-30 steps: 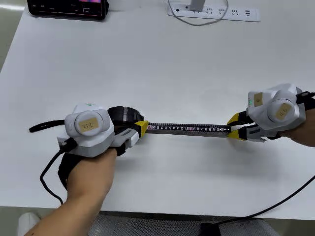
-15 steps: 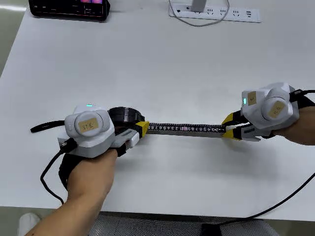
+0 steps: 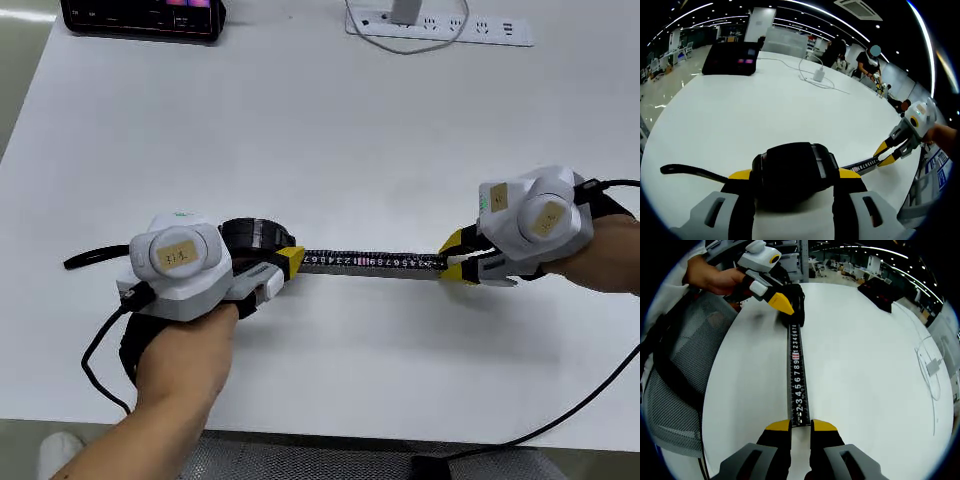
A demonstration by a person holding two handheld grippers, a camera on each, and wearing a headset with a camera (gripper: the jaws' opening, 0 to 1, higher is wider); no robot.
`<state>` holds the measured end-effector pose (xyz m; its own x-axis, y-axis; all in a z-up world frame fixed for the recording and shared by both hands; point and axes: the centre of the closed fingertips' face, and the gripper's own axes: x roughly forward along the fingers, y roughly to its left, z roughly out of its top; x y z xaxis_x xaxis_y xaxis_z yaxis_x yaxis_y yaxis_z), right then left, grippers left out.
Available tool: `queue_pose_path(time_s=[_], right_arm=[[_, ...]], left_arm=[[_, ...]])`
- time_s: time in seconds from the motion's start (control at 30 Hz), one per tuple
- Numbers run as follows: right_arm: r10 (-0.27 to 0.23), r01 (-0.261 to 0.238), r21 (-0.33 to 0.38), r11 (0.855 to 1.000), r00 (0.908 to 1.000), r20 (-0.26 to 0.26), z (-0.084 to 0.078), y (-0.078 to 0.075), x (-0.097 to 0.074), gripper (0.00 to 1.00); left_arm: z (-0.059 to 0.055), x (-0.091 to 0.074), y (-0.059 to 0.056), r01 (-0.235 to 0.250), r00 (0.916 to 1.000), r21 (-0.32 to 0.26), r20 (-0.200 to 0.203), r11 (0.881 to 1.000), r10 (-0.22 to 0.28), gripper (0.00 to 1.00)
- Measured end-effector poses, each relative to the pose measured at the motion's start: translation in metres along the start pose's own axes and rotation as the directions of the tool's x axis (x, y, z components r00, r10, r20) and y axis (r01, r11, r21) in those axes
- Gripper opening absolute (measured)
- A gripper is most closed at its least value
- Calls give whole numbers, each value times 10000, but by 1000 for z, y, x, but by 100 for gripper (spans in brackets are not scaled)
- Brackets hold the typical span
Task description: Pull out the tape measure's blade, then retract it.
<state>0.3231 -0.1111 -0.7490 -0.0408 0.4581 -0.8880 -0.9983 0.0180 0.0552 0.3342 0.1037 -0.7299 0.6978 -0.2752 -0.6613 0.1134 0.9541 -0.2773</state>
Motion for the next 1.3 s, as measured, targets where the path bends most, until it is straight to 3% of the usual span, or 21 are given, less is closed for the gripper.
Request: queue_pose_path(time_s=[1.3], right_arm=[[287, -286, -18, 9996, 9977, 609, 40, 2, 16, 10]], left_arm=[[1, -1, 0, 83, 10000, -165, 18, 9998, -83, 58]])
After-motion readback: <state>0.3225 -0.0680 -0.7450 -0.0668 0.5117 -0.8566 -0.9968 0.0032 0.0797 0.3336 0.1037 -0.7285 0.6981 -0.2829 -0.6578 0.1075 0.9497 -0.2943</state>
